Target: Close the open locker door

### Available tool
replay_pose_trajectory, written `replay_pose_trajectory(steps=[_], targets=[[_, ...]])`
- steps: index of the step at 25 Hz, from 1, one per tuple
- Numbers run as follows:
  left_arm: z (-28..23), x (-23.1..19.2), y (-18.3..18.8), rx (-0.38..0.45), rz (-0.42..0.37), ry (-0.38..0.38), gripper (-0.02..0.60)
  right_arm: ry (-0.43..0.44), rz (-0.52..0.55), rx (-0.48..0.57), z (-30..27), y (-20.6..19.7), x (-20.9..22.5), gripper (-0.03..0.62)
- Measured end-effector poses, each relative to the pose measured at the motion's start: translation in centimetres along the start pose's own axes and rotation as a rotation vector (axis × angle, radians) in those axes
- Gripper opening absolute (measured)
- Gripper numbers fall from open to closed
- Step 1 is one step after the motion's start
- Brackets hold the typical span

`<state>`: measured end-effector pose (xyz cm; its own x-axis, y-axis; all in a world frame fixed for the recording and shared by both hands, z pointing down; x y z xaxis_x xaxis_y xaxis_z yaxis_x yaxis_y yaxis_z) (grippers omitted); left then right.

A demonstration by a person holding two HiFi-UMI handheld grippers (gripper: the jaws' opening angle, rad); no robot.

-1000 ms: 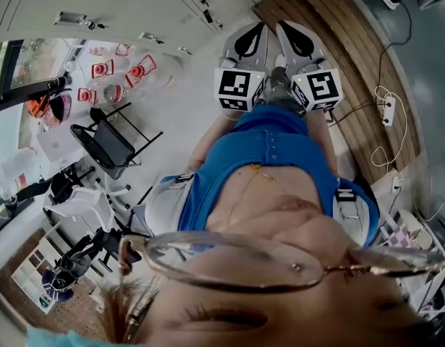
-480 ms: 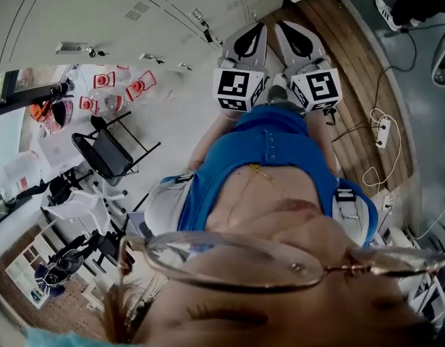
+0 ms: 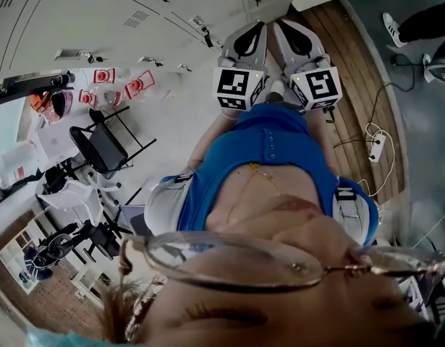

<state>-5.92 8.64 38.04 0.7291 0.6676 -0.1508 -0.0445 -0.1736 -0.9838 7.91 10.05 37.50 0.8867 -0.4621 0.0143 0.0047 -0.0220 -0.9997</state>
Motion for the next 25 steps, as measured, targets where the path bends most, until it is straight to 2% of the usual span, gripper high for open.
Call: replay_pose_trajectory(steps=[17,25], targets=[[-5.9,0.9,-0.3,0.023,0.014,0.104,0.000,0.097,0.008,0.004,-2.1,-0.3,7.2,0.002],[-6.1,-0.3,-1.0,0.000,0.037,0.163,0.000,0.134,-0.002,0.006,-3.7,-0.4,8.0,0.002]])
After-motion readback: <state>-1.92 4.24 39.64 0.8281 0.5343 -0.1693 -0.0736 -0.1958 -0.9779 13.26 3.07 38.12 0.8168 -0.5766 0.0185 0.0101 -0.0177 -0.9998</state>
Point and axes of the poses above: the fingertips, and each gripper's own axes: z backward along the fingers, x to its right, y out of its top, the point moved 10 cm from there along z, backward along the fingers, and after that the axes turned 3 degrees about -y, right-handed, at the moved point
